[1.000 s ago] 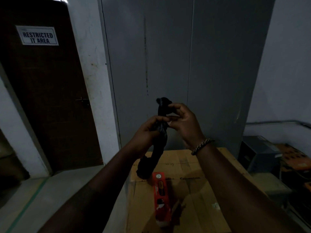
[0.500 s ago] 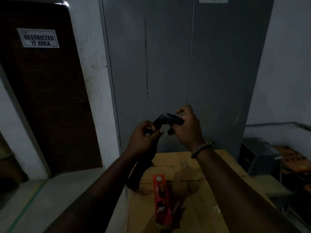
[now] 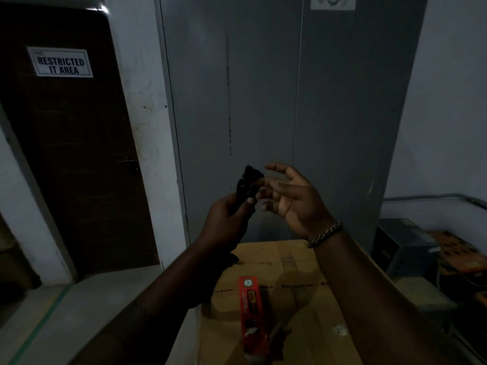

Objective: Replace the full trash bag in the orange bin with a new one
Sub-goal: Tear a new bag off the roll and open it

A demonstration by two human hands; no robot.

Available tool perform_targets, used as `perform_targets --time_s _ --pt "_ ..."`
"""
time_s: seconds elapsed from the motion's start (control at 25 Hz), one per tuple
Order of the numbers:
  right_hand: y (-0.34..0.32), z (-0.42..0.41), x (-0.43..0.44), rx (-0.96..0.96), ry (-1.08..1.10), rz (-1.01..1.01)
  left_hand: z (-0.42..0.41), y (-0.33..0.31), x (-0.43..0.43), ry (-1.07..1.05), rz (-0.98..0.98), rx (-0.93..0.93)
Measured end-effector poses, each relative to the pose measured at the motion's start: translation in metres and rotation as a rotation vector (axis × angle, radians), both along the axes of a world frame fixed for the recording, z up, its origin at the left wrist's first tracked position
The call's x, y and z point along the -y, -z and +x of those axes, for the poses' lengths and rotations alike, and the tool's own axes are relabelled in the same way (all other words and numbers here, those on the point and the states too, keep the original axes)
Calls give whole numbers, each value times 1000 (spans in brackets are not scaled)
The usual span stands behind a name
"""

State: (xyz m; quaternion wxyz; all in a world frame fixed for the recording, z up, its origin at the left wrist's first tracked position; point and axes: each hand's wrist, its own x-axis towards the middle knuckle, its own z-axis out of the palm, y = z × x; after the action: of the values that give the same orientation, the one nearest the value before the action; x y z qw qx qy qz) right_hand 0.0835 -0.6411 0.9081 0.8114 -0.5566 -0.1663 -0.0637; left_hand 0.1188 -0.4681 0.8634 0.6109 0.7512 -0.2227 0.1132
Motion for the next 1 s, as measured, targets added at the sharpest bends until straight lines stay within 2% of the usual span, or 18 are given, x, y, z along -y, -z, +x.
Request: perform_targets --time_s 0.04,0.12,0.2,0.36,0.48,0.6,0.72,1.0 --pt "2 2 3 60 55 -31 -3 -1 1 37 -29 -48" --pt "7 8 5 193 315 -319 -7 -4 2 121 -49 -98" --pt "13 12 3 239 450 -538 -6 -3 1 176 14 -82" --pt "15 16 -4 110 633 -401 -5 3 0 277 141 -94" --pt "15 17 -3 116 732 -524 -3 0 -1 295 59 -24" --pt "16 17 -7 134 638 -617 1 -10 1 252 -85 -43" --pt "17 18 -11 137 544 -596 10 -12 0 170 -97 -55" --pt "17 24 -3 81 658 -551 20 -12 -10 114 -186 -117"
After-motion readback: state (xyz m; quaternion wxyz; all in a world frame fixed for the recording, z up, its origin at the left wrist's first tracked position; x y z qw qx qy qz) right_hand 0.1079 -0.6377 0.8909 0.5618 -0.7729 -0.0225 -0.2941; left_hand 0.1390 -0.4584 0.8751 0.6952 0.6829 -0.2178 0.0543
